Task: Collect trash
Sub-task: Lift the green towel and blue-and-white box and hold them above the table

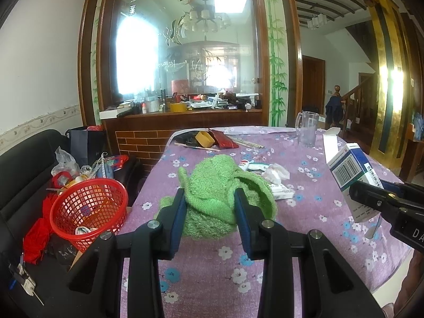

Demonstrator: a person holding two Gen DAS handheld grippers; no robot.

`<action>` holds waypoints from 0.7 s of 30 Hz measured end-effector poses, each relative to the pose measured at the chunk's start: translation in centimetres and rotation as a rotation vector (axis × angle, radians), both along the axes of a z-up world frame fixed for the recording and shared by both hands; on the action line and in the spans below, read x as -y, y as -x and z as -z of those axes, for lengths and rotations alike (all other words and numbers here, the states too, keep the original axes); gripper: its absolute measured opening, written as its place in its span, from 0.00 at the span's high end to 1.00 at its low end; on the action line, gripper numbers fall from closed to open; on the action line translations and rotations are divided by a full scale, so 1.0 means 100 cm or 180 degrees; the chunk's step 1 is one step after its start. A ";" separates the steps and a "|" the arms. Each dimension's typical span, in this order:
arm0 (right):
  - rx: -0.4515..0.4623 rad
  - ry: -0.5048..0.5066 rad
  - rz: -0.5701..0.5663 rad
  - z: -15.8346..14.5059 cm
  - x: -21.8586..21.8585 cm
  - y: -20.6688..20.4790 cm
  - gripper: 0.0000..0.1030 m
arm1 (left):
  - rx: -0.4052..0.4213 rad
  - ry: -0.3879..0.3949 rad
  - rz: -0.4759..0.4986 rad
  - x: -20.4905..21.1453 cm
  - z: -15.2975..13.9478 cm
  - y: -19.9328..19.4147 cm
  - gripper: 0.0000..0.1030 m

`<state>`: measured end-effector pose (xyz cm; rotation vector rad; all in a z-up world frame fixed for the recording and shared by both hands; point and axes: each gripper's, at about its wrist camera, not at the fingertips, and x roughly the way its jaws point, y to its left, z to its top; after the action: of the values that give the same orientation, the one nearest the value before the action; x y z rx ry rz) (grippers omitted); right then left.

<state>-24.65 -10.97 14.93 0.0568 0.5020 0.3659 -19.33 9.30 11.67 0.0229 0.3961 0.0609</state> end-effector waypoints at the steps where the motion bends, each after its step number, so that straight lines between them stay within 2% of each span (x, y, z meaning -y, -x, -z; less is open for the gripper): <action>1: 0.0003 0.0000 -0.0005 -0.001 0.000 0.000 0.64 | 0.0001 -0.0001 0.0001 0.000 -0.001 0.000 0.66; 21: 0.0028 0.0036 -0.0064 -0.005 -0.008 0.003 0.64 | 0.0018 0.0007 -0.0023 -0.004 -0.004 -0.001 0.66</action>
<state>-24.94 -10.14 15.43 0.0391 0.4963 0.3826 -19.19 9.73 12.04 0.0191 0.3905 0.0675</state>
